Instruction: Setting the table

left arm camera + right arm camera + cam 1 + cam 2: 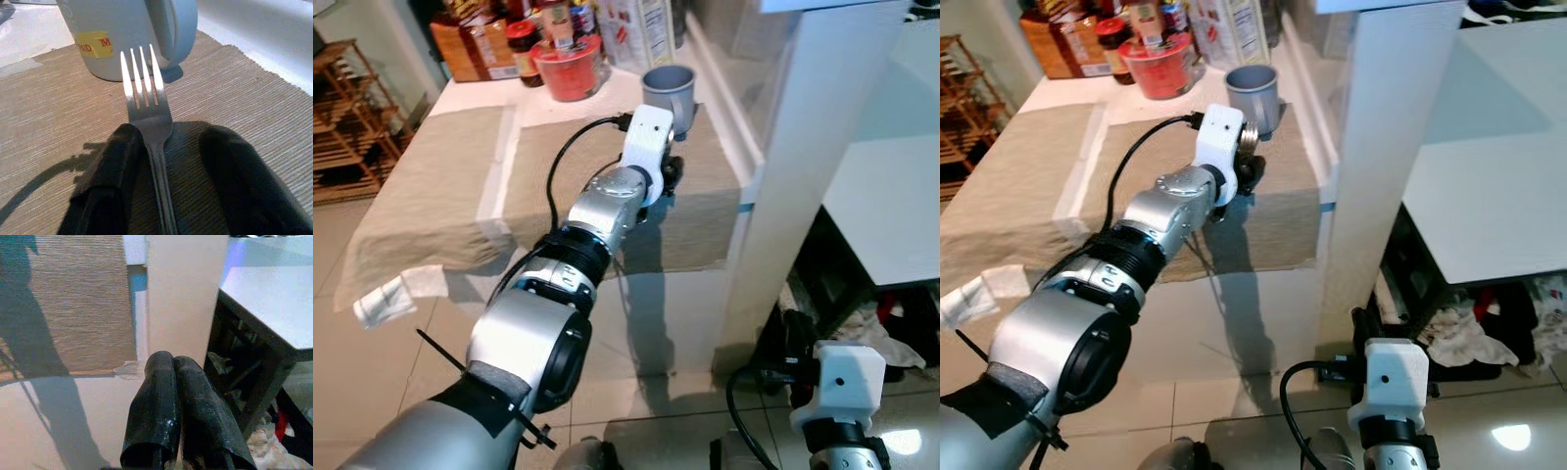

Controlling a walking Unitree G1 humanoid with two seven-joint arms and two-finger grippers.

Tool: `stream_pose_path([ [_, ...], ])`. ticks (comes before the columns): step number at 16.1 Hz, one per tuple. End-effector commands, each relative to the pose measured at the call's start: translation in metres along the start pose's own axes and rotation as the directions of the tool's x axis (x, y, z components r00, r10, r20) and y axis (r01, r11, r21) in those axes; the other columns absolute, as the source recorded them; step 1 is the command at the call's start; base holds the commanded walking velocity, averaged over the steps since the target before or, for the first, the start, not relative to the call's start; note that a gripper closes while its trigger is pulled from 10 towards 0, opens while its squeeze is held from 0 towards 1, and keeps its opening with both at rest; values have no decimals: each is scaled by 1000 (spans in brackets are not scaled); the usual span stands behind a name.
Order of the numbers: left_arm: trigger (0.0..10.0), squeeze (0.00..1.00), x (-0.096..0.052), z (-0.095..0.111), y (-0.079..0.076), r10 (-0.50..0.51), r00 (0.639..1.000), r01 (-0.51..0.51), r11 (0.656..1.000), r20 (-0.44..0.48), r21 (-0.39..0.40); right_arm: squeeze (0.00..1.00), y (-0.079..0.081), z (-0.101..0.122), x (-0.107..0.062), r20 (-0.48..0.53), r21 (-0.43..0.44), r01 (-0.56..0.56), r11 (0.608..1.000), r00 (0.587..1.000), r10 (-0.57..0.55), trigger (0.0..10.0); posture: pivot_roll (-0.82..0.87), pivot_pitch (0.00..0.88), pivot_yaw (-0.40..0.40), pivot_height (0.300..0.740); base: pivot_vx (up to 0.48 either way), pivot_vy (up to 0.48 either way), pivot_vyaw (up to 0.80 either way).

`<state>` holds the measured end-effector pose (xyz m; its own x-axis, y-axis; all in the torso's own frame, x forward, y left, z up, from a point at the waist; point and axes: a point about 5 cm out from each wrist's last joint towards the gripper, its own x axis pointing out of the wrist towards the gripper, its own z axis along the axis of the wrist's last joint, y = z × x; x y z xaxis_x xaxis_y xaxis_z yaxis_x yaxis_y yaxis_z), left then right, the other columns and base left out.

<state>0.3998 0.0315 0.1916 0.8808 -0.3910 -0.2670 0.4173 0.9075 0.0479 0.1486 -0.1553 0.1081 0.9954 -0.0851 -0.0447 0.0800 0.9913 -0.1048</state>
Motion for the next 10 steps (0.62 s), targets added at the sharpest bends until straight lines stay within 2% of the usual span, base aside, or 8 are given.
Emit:
stream_pose_path([
  [1,0,0,-7,-68,14,32,956,-34,999,-291,-1,0,3,4,0,8,13,-3,1000,1000,3,10000,-224,108,159,694,0,0,0],
  [6,0,0,-10,-73,24,44,951,-44,999,-307,8,0,4,3,3,9,12,-11,1000,1000,11,10000,-209,86,155,694,0,0,0],
  [8,0,0,-10,-71,27,61,957,-53,998,-283,35,0,4,2,5,10,12,-14,1000,1000,14,10000,-202,75,153,694,0,0,0],
  [10,0,0,-9,-61,30,79,974,-61,994,-214,90,0,4,2,6,13,11,-16,1000,1000,16,10000,-200,68,152,694,0,0,0],
])
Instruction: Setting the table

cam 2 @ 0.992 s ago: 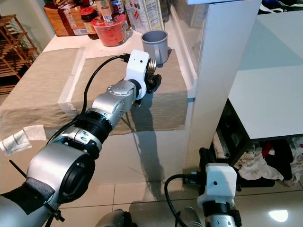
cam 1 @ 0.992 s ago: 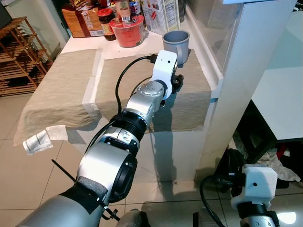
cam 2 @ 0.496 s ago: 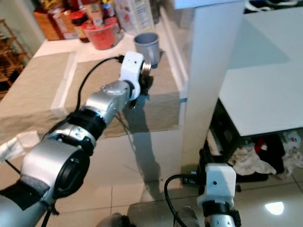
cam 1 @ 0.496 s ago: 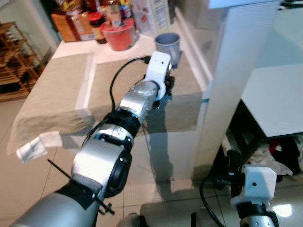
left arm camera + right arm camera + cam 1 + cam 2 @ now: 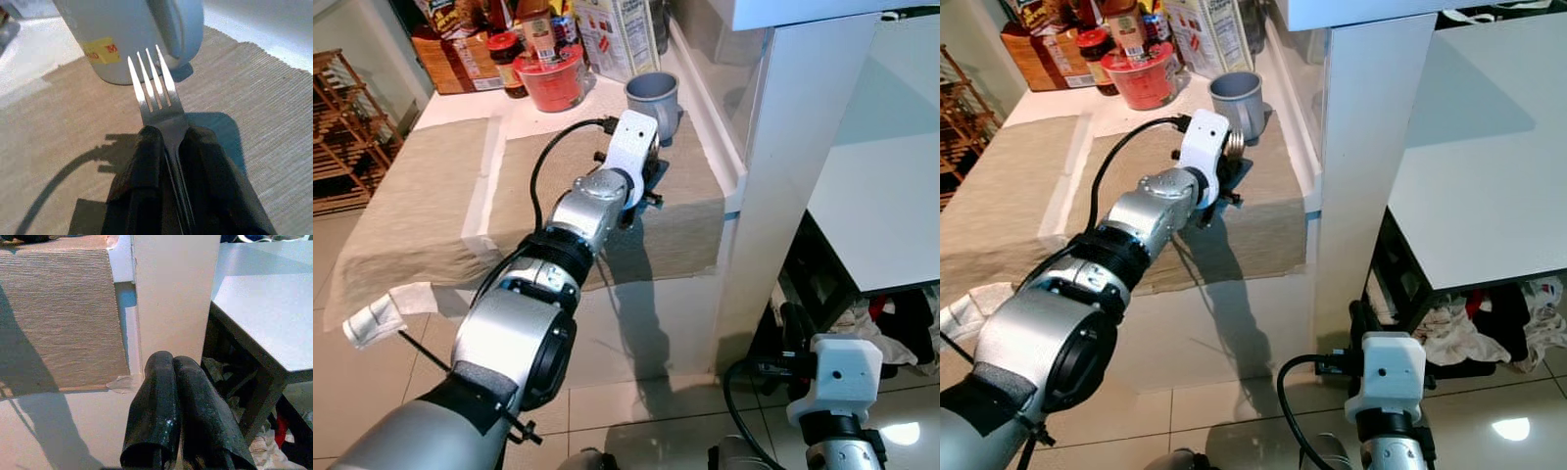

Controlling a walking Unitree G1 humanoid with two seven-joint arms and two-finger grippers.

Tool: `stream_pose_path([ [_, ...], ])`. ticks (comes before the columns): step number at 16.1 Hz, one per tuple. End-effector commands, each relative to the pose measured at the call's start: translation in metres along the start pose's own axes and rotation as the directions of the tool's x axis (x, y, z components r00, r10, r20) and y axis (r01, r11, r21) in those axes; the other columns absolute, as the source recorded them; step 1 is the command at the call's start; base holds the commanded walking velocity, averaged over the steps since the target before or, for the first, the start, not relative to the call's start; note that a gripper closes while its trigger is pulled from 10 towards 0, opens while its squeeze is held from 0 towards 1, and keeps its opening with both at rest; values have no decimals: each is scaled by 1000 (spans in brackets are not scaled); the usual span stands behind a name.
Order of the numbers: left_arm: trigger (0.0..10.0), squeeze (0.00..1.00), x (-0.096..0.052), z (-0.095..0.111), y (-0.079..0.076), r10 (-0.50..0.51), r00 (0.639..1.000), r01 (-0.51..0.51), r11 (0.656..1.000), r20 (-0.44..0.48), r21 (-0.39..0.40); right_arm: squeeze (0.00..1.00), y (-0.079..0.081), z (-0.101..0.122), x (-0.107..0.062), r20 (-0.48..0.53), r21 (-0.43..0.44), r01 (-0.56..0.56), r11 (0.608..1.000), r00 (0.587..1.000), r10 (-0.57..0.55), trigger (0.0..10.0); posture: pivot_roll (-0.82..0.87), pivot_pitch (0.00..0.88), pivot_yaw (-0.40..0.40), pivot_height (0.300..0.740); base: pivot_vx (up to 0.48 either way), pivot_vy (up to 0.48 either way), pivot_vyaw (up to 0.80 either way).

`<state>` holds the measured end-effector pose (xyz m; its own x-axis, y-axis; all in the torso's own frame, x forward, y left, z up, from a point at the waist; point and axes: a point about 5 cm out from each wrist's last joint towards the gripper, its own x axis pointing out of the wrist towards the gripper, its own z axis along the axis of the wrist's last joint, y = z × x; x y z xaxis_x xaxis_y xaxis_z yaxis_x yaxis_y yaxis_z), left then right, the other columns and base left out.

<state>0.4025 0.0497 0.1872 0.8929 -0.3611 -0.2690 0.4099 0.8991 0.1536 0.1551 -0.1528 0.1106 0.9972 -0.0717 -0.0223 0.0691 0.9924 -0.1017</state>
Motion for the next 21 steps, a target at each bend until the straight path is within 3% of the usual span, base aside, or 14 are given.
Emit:
stream_pose_path([
  [1,0,0,-4,-47,10,45,986,-46,999,-163,0,0,2,-2,1,-9,8,-5,1000,1000,5,10000,-196,64,152,694,0,0,0],
  [4,0,0,-7,-32,19,90,993,-91,996,-71,-11,0,2,-2,3,-8,9,-7,1000,1000,7,10000,-191,60,149,694,0,0,0],
  [7,0,0,-18,-21,33,164,986,-163,985,21,-49,0,1,-4,6,-9,8,-14,1000,1000,14,10000,-173,57,142,694,0,0,0],
  [11,0,0,-26,-16,39,201,977,-198,979,72,-46,0,2,-6,9,-6,8,-20,1000,1000,20,10000,-165,53,137,694,0,0,0],
  [12,0,0,-30,-9,42,219,968,-215,976,122,-44,0,1,-6,10,-5,8,-22,1000,1000,22,10000,-160,49,135,694,0,0,0],
  [13,0,0,-37,-1,43,216,950,-215,976,227,-28,0,1,-8,13,-4,7,-20,1000,1000,20,10000,-154,36,134,694,0,0,0],
  [16,0,0,-49,-1,44,179,931,-181,983,319,-22,0,0,-12,18,-2,5,-19,1000,1000,19,10000,-139,20,131,694,0,0,0],
  [21,0,0,-67,-11,51,195,897,-182,981,396,-71,0,1,-17,34,17,0,-40,999,999,40,10000,-92,0,109,694,0,0,0],
])
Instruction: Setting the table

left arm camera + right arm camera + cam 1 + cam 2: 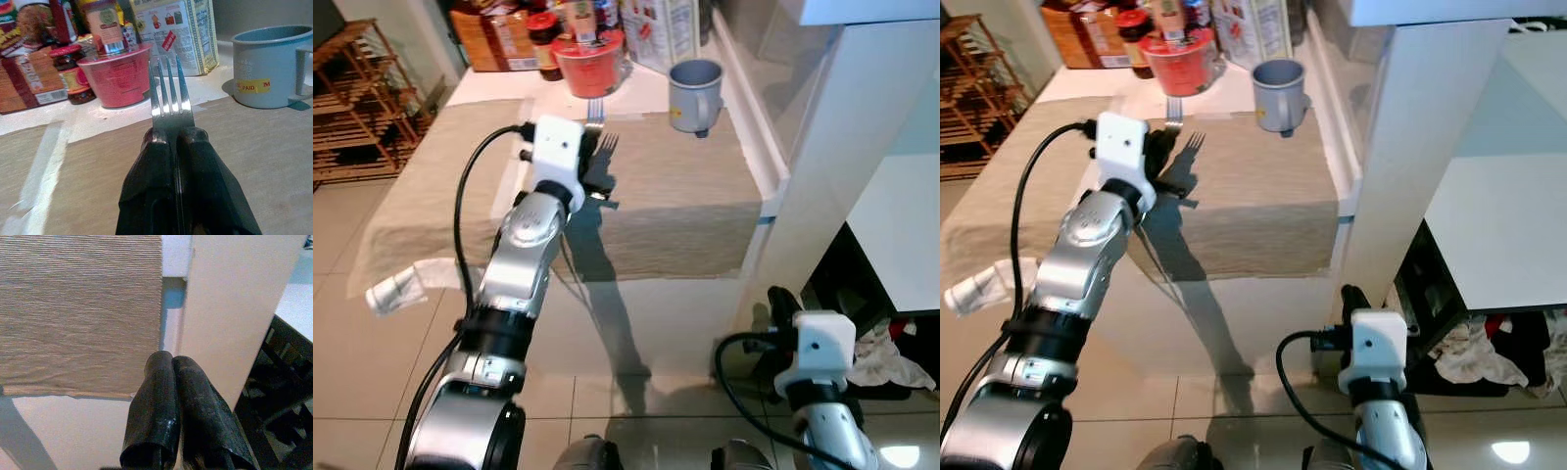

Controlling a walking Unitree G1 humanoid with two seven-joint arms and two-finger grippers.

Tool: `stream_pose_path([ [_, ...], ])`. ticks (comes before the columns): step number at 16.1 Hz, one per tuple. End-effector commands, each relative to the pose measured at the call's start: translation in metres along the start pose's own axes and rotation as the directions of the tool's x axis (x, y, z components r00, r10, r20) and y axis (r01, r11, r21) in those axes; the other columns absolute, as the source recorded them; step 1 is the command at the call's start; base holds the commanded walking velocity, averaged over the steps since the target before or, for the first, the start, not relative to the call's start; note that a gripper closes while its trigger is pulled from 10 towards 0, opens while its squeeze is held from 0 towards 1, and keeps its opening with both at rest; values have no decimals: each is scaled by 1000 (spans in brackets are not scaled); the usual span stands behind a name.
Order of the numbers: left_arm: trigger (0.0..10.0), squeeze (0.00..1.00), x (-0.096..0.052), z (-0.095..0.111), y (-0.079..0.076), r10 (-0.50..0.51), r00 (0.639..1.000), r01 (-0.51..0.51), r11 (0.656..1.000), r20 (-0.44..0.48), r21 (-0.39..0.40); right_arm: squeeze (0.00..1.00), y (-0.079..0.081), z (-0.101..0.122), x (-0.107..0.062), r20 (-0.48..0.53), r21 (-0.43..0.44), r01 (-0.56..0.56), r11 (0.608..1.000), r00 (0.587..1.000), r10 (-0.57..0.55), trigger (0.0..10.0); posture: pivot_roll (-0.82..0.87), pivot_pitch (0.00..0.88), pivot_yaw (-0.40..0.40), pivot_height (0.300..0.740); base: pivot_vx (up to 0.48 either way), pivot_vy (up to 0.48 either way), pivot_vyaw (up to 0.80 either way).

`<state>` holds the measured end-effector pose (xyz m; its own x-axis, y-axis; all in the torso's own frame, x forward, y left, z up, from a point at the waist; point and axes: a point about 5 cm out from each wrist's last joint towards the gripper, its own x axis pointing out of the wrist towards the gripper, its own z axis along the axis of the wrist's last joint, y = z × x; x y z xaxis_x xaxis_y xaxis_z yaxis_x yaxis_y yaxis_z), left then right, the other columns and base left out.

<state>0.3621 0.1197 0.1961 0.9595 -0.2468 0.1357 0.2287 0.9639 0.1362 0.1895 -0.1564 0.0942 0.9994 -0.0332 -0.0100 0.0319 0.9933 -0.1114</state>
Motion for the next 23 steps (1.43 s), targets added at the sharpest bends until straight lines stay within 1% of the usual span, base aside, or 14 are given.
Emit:
stream_pose_path([
  [1,0,0,-4,5,4,5,999,-5,1000,35,0,0,1,-1,2,7,12,-6,1000,1000,6,10000,-88,0,108,694,0,0,0],
  [2,0,0,-8,1,4,0,999,0,1000,36,11,0,2,-1,6,15,15,-12,1000,1000,12,10000,-77,0,103,694,0,0,0],
  [4,0,0,-11,-2,5,-3,1000,2,1000,31,25,0,3,-1,7,20,17,-16,1000,1000,15,10000,-74,0,102,694,0,0,0],
  [7,0,0,-15,-6,2,-18,999,18,1000,26,12,0,3,-2,12,30,20,-24,1000,999,23,10000,-67,0,97,694,0,0,0],
  [9,0,0,-15,-2,-1,-40,997,40,999,59,1,0,3,-2,15,34,21,-27,999,999,27,10000,-61,0,90,694,0,0,0],
  [10,0,0,-14,0,-1,-42,997,43,999,68,-17,0,3,-3,16,35,22,-28,999,999,27,10000,-61,0,89,694,0,0,0],
  [14,0,0,-12,0,-4,-55,996,57,998,76,-23,0,1,-3,20,42,23,-31,999,999,30,10000,-61,0,86,694,-375,0,0],
  [15,0,0,-11,0,-4,-55,996,58,998,75,-34,0,1,-3,21,44,22,-32,999,999,31,10000,-62,0,85,694,-371,0,0],
  [18,0,0,-10,-1,-6,-63,996,64,998,68,-17,0,2,-4,21,44,21,-33,999,999,32,10000,-66,0,85,694,-340,0,0],
  [21,0,0,-9,1,-8,-78,993,78,997,83,3,0,2,-4,21,46,21,-31,999,998,30,10000,-68,0,87,694,0,0,0],
  [23,0,0,-8,2,-13,-108,990,108,994,90,7,0,2,-4,21,46,21,-33,999,998,32,10000,-66,0,86,694,0,-142,0],
])
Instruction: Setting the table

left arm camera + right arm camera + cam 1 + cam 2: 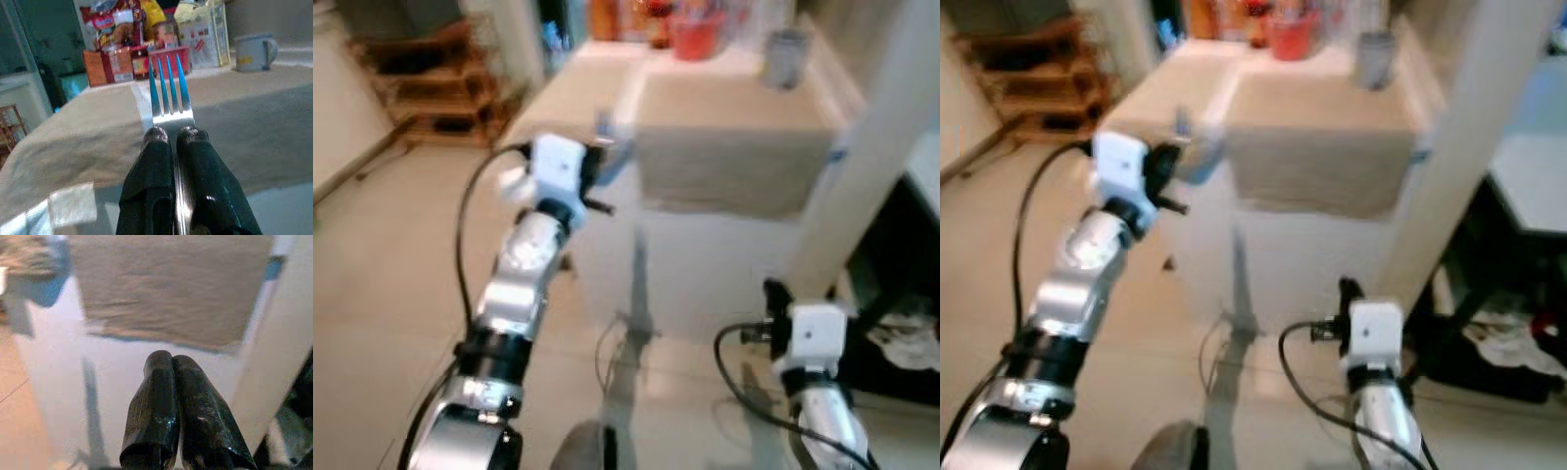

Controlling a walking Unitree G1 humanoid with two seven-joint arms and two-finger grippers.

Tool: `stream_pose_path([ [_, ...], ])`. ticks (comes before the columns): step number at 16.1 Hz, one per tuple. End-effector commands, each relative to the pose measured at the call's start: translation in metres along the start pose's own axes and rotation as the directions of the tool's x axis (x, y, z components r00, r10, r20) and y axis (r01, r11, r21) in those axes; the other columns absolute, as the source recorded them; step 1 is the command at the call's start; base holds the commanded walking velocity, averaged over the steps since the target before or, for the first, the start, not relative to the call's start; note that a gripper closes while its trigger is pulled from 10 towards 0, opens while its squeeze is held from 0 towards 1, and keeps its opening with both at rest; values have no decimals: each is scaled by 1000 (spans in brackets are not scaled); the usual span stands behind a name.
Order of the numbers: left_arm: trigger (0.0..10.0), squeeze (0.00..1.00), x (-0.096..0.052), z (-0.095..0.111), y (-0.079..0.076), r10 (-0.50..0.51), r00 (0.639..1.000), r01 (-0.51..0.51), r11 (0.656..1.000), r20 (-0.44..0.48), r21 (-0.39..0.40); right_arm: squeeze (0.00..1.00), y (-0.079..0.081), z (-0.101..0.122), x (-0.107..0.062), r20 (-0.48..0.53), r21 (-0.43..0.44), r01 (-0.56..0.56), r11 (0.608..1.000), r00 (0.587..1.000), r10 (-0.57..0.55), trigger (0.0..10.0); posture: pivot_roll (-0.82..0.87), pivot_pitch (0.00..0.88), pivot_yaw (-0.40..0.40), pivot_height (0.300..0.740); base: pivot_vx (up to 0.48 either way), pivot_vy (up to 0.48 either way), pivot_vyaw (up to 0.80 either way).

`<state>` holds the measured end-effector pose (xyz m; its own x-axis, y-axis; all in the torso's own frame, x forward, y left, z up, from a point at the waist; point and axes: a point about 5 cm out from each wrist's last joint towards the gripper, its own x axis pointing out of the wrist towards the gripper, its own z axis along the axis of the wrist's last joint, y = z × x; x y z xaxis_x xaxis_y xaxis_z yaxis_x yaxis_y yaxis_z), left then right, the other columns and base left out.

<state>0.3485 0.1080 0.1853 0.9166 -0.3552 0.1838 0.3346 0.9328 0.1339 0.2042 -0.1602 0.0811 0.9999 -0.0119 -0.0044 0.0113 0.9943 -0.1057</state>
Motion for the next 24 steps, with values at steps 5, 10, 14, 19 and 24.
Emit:
stream_pose_path([
  [5,0,0,4,9,3,-5,1000,5,1000,27,8,0,4,9,2,36,14,-16,1000,999,15,10000,-66,0,83,694,0,-471,0],
  [10,0,0,2,10,3,8,999,-8,1000,33,-6,0,3,9,2,32,10,-20,1000,999,20,10000,-64,0,78,694,0,-271,0],
  [14,0,0,0,7,2,0,1000,0,1000,19,-12,0,2,9,3,33,10,-24,1000,999,23,10000,-60,0,71,694,0,0,0],
  [19,0,0,-2,3,4,6,1000,-6,1000,2,-17,0,1,14,8,53,21,-23,1000,998,21,10000,-53,0,66,694,0,0,0],
  [24,0,0,-3,5,4,2,1000,-2,1000,12,-7,0,3,17,14,74,21,-43,999,996,41,10000,-38,0,60,714,0,0,0],
])
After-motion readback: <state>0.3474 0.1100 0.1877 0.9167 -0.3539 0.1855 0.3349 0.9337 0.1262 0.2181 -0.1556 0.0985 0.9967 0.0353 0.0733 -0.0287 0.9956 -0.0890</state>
